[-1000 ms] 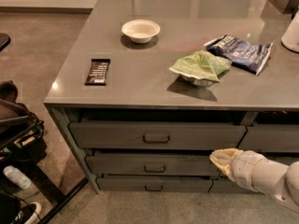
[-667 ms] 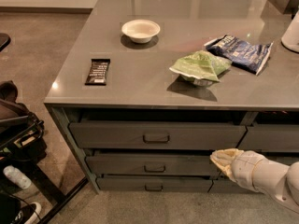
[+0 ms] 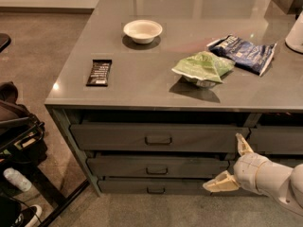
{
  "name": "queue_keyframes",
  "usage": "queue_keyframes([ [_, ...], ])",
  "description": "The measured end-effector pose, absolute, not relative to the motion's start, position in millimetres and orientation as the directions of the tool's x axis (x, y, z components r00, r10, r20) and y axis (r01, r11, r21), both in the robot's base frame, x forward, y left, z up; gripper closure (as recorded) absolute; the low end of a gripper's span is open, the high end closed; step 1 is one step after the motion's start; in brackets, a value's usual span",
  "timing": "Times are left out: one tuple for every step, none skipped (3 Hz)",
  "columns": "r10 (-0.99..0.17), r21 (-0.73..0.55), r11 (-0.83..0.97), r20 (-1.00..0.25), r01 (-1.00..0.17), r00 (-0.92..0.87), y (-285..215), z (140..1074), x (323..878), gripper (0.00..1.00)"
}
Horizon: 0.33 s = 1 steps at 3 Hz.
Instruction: Close top drawer
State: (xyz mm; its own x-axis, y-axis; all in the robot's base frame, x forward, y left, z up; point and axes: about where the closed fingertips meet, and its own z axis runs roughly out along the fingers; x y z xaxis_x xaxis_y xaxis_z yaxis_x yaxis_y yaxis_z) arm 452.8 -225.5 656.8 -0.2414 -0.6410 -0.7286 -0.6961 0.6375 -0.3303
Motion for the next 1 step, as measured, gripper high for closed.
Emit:
queue_keyframes([
  [-0.641, -0.330, 0.637, -0.729, -0.696, -0.241, -225.5, 656.8, 452.8, 0.00],
])
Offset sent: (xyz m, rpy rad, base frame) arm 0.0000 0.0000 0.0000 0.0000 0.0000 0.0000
